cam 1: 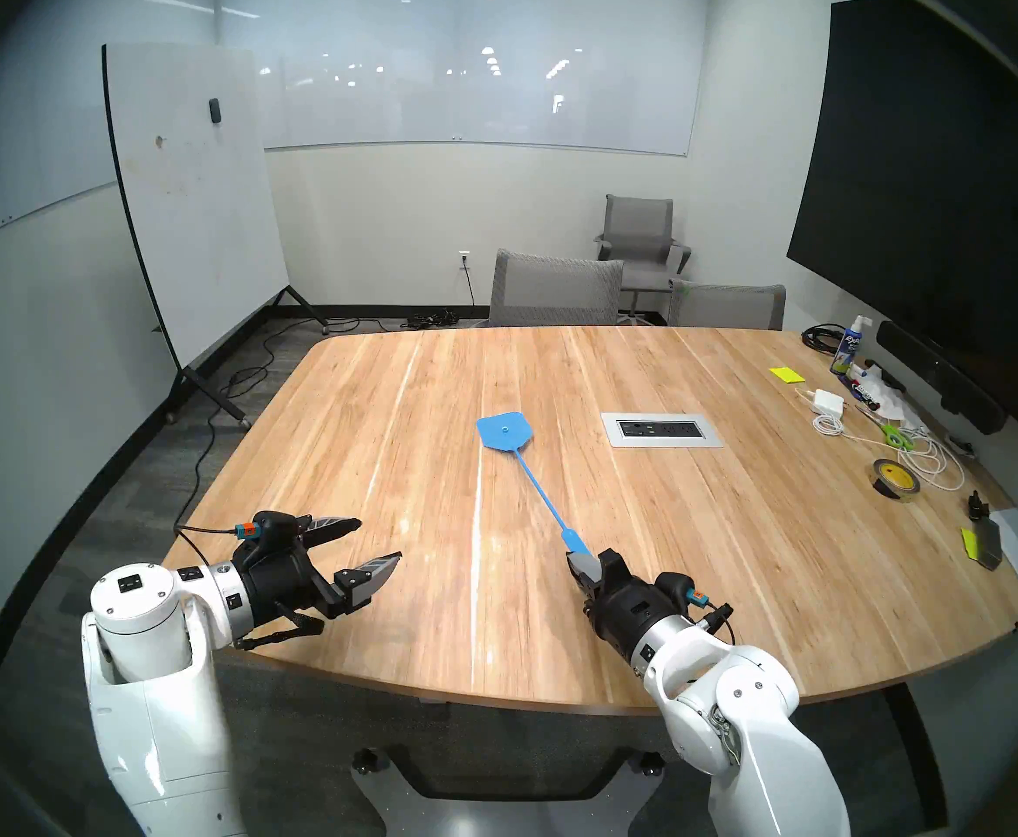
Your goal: Swat a bug on table
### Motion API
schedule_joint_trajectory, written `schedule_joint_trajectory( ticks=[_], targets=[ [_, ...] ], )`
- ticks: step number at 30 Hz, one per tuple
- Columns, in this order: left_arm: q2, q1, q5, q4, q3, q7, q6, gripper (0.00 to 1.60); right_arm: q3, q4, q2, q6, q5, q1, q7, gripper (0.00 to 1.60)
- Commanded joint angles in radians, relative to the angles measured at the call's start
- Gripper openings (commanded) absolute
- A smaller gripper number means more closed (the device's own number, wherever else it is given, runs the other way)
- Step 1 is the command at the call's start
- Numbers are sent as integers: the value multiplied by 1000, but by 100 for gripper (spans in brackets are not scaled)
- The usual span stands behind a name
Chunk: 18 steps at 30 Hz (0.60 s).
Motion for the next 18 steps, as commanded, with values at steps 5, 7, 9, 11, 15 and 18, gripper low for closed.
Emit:
schedule_joint_trajectory(
  ticks=[5, 7, 9, 11, 15, 18],
  targets=[
    [2, 1, -6, -15, 1, 0, -1, 160, 159, -167, 68, 3, 33, -101, 176, 0],
    [2, 2, -6, -15, 1, 0, 0, 160, 199, -174, 72, 3, 46, -116, 202, 0],
    [2, 2, -6, -16, 2, 0, 0, 160, 238, -169, 78, 2, 52, -125, 239, 0],
    [2, 2, -6, -16, 2, 1, 0, 160, 271, -153, 82, 10, 74, -123, 262, 0],
    [2, 3, -7, -17, 2, 1, 0, 160, 334, -96, 96, 25, 104, -105, 306, 0],
    [2, 3, -7, -17, 2, 1, 0, 160, 370, -41, 109, 40, 128, -72, 337, 0]
  ],
)
